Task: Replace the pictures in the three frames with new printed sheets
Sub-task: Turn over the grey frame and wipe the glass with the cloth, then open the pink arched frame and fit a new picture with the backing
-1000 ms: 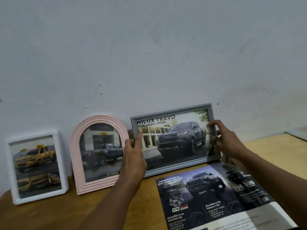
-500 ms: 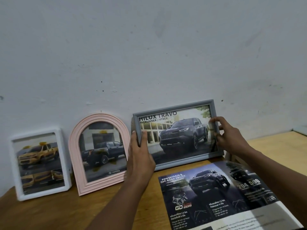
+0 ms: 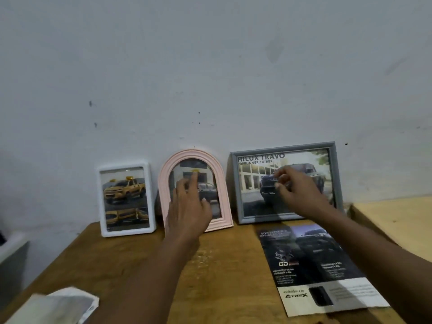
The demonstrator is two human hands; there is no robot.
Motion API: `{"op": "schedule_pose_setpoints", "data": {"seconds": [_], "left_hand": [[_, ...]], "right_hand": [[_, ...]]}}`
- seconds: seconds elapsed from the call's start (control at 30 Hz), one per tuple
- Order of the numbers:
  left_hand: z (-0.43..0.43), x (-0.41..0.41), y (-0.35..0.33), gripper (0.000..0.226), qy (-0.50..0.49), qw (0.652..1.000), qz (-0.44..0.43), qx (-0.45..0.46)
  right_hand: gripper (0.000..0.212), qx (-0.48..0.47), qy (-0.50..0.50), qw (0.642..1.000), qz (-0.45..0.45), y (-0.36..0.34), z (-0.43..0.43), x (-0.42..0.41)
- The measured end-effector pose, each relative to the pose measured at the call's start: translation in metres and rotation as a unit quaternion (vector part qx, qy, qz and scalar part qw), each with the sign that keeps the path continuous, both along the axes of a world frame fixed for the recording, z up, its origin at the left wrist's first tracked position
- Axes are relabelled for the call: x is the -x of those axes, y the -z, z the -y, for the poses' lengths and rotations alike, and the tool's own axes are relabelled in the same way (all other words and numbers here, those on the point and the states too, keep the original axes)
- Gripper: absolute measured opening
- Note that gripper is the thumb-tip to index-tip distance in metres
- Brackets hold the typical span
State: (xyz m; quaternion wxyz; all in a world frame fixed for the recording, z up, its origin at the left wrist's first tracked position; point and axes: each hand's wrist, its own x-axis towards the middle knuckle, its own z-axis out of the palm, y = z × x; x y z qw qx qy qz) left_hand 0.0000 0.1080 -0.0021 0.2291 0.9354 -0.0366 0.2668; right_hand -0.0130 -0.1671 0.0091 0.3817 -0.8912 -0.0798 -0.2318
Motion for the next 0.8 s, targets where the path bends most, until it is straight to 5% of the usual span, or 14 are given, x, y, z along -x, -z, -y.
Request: {"op": "schedule_pose_setpoints", "data": {"seconds": [0.17,0.3,0.8], "left_hand": [[-0.061,0.002,0.021,0.071,-0.02,0.985,-0.055,0.163],[-0.076,-0.011,0.037,0.061,-0.004,0.968,-0.053,0.244],[-0.083,0.004,0.043,0.057,0.034,0.941,-0.046,0.332]], "right_hand": [[0.035,-0.04,-0.082,0.992,-0.083,0.009,-0.097,-0.013],[0.034,-0.028,-0.031,0.998,-0.05,0.023,-0.132,-0.038],[0.041,-0.082,-0.064,0.993,-0.059,0.027,-0.14,-0.02]]}}
